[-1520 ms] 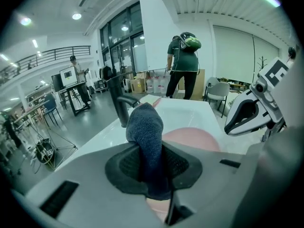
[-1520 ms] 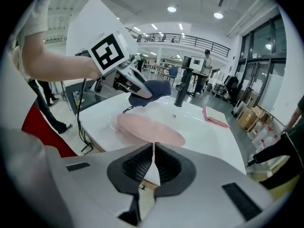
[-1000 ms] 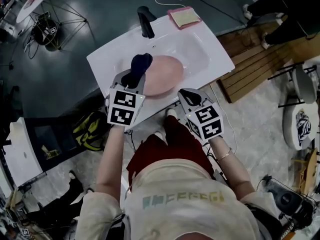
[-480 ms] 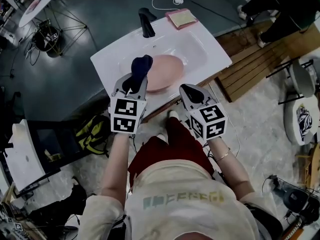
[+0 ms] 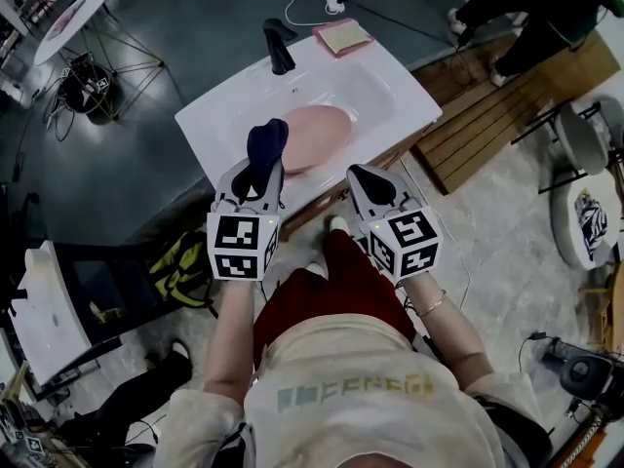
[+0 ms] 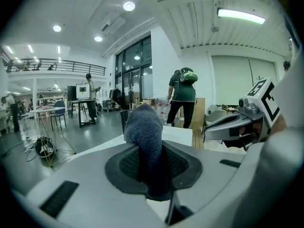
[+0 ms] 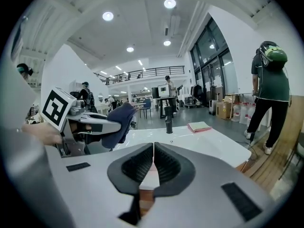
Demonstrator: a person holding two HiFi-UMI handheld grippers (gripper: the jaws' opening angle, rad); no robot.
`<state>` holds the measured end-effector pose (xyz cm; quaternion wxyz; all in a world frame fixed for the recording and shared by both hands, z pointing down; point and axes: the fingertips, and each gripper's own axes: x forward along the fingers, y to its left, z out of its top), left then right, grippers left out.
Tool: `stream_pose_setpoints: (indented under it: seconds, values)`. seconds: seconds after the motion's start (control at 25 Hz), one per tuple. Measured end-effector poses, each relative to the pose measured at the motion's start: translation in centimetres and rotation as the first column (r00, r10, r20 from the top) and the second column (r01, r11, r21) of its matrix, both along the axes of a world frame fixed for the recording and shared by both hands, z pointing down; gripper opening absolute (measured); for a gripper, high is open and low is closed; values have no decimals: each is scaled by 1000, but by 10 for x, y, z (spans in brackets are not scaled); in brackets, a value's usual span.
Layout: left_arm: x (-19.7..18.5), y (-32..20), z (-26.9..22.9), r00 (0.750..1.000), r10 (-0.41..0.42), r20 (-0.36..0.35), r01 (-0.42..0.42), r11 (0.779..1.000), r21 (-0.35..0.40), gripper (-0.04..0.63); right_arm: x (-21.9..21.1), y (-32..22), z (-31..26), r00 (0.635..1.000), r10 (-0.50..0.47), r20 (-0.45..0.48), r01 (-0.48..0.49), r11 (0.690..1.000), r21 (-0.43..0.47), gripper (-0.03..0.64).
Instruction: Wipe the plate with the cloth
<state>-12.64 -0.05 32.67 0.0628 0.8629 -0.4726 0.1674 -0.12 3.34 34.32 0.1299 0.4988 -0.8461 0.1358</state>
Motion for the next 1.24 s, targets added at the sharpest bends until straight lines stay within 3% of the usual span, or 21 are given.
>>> stream_pose_setpoints:
  seconds: [0.56, 1.24]
  values:
    - [-2, 50, -8, 998, 24, -62, -23, 1000, 4, 80, -7, 38, -12, 999, 53, 1, -53, 997, 52, 37]
    - [-13, 56, -9, 997, 10, -82, -9, 1000, 10, 80, 2, 46, -10, 993, 112, 40, -115, 992, 55, 37]
